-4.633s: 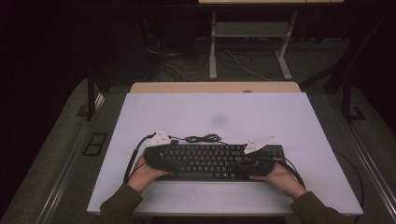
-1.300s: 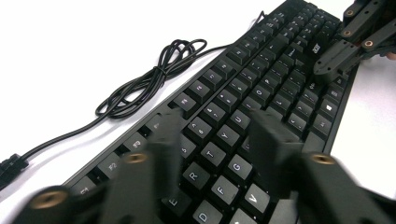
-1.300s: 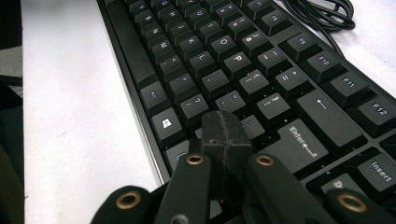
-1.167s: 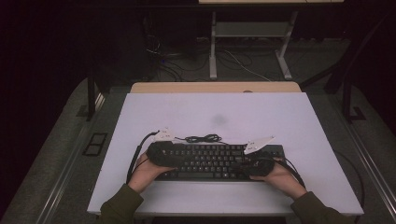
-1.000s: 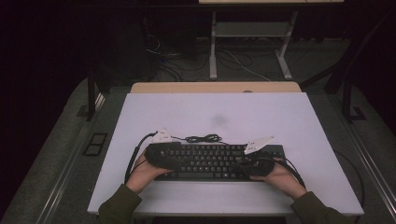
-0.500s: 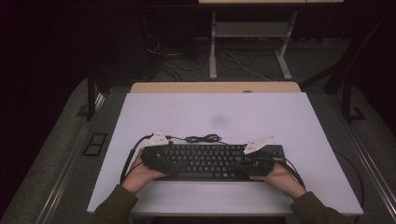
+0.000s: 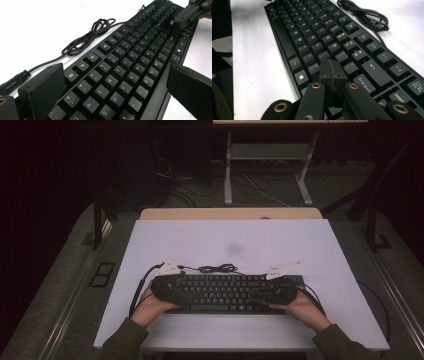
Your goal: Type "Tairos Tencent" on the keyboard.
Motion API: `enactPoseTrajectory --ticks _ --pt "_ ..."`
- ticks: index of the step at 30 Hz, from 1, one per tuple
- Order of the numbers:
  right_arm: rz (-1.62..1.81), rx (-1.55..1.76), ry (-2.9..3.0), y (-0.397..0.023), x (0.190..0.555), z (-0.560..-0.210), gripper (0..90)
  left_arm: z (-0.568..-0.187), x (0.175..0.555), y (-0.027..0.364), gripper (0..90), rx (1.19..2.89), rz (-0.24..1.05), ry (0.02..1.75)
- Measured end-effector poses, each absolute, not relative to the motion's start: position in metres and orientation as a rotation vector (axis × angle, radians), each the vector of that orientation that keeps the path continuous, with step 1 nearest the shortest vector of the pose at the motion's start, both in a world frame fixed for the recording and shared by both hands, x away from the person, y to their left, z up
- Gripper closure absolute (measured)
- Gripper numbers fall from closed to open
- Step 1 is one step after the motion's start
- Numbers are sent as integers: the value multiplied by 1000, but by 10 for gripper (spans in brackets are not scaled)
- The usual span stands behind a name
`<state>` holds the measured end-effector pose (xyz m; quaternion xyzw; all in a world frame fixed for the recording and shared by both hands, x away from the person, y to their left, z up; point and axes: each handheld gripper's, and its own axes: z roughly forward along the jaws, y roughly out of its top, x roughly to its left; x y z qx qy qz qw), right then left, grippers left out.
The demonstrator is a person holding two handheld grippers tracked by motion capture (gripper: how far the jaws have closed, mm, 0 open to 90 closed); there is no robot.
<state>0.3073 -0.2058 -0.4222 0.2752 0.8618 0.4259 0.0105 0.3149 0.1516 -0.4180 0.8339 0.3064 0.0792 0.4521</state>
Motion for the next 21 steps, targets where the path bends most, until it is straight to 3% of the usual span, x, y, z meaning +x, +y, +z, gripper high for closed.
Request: enactPoseTrajectory --ticks 21 --pt "1380 854 2645 -179 328 -408 876 -417 314 151 31 2053 210 743"
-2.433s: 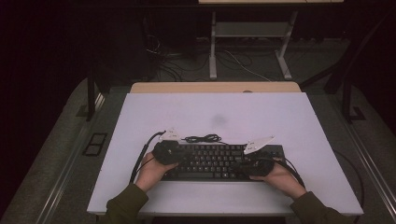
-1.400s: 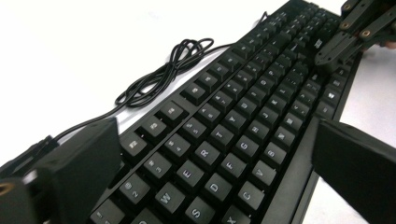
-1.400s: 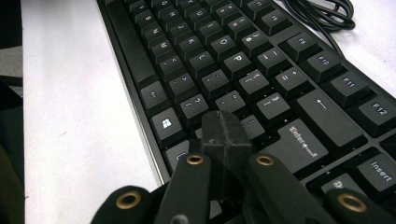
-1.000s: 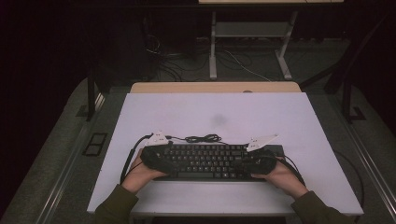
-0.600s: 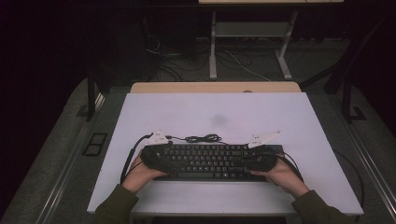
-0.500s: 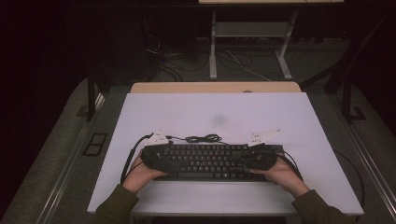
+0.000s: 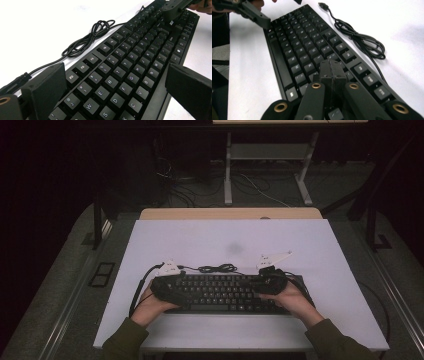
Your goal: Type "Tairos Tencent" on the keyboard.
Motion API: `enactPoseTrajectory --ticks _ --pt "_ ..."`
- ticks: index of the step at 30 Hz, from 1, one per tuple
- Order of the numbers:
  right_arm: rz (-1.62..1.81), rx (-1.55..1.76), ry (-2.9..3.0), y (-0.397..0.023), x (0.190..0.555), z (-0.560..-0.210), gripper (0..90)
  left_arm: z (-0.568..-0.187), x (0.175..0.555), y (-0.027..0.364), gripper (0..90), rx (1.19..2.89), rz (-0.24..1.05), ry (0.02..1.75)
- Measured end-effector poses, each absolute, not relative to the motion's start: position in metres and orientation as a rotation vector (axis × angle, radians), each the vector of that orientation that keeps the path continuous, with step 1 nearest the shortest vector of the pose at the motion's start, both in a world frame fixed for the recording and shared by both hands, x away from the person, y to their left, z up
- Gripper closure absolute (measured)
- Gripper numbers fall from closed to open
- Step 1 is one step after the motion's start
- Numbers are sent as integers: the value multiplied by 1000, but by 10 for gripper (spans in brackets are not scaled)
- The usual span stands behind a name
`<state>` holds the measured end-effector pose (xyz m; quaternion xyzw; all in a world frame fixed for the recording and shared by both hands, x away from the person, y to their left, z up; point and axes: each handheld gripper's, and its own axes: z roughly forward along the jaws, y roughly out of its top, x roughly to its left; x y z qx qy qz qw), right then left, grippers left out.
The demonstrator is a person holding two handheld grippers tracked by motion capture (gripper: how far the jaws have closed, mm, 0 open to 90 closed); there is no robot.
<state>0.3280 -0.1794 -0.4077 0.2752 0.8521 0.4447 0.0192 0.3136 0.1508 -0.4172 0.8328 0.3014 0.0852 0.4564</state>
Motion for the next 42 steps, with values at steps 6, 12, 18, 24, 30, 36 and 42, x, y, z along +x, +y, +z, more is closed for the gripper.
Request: enactPoseTrajectory --ticks 6,12,18,24,30,36,42 --pt "1390 858 2610 -174 332 -406 650 -417 314 151 36 2048 212 746" --pt "1404 863 2578 -170 335 -407 368 -417 313 152 39 2044 216 746" --pt "1412 870 2559 -171 336 -408 279 -416 313 154 79 2041 219 745" --pt "1406 878 2554 -171 336 -409 261 -416 314 162 206 2035 208 758" --pt "1409 887 2536 -171 335 -409 243 -414 313 167 450 2047 204 748" --pt "1408 879 2528 -170 335 -409 240 -416 313 171 656 2085 190 763" --pt "1404 883 2525 -169 334 -409 239 -418 314 175 894 2119 164 783"
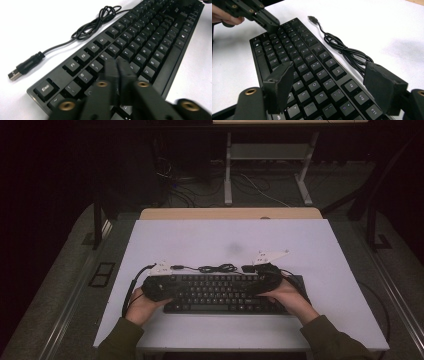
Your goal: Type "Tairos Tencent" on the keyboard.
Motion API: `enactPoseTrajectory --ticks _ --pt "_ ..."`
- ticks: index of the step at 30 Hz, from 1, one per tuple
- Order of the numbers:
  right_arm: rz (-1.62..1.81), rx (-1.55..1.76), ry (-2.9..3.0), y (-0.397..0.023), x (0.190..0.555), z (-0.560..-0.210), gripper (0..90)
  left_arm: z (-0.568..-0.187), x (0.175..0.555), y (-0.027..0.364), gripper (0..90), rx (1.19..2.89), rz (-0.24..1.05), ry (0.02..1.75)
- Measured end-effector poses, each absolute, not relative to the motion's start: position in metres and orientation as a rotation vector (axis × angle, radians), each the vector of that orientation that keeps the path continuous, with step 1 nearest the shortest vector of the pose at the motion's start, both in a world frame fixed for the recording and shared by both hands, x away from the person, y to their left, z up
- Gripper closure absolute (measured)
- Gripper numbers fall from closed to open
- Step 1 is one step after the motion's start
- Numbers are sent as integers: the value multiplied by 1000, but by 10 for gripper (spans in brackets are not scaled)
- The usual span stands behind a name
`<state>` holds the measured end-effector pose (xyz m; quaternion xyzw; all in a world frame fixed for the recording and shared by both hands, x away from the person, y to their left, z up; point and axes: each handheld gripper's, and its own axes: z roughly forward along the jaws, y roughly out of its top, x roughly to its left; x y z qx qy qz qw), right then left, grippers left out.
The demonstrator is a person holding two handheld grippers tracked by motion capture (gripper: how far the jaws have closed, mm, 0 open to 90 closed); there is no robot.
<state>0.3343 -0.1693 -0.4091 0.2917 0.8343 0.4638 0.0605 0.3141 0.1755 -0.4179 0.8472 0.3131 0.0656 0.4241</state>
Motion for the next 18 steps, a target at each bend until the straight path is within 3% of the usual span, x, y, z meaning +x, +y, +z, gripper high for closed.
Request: enactPoseTrajectory --ticks 18 --pt "1402 882 2527 -168 334 -409 239 -425 314 181 895 2204 133 786"
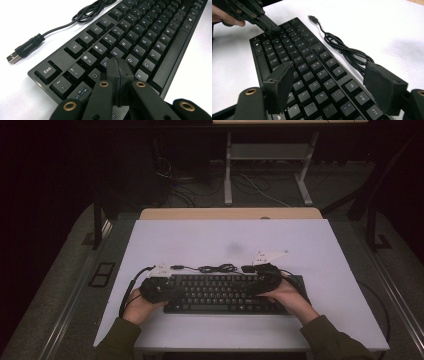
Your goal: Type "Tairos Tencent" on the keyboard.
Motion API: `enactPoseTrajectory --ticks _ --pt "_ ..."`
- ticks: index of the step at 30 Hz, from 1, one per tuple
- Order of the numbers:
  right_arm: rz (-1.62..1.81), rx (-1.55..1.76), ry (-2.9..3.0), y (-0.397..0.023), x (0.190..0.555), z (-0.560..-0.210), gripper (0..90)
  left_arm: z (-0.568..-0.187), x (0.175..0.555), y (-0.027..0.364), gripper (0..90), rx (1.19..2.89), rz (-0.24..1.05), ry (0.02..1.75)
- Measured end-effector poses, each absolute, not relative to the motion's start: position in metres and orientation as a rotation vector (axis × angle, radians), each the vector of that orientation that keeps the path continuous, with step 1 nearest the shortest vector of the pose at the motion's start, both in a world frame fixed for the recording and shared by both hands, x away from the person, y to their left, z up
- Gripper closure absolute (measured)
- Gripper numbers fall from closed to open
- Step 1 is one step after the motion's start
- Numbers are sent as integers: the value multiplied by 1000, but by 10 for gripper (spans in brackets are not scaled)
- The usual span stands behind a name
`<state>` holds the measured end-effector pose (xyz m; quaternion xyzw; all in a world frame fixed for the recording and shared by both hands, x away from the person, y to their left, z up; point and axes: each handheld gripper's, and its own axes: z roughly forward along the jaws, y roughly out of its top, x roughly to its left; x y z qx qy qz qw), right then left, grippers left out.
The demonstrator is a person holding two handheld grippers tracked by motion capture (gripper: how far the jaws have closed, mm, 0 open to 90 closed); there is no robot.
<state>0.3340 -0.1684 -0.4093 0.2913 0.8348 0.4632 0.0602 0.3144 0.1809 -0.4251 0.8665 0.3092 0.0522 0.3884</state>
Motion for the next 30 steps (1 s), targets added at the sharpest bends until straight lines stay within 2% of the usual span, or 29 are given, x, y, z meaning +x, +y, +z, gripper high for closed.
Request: enactPoseTrajectory --ticks 17,30 --pt "1401 878 2520 -169 334 -409 239 -429 316 180 896 2245 113 780" --pt "1397 875 2524 -168 334 -409 240 -419 313 176 893 2182 132 765"
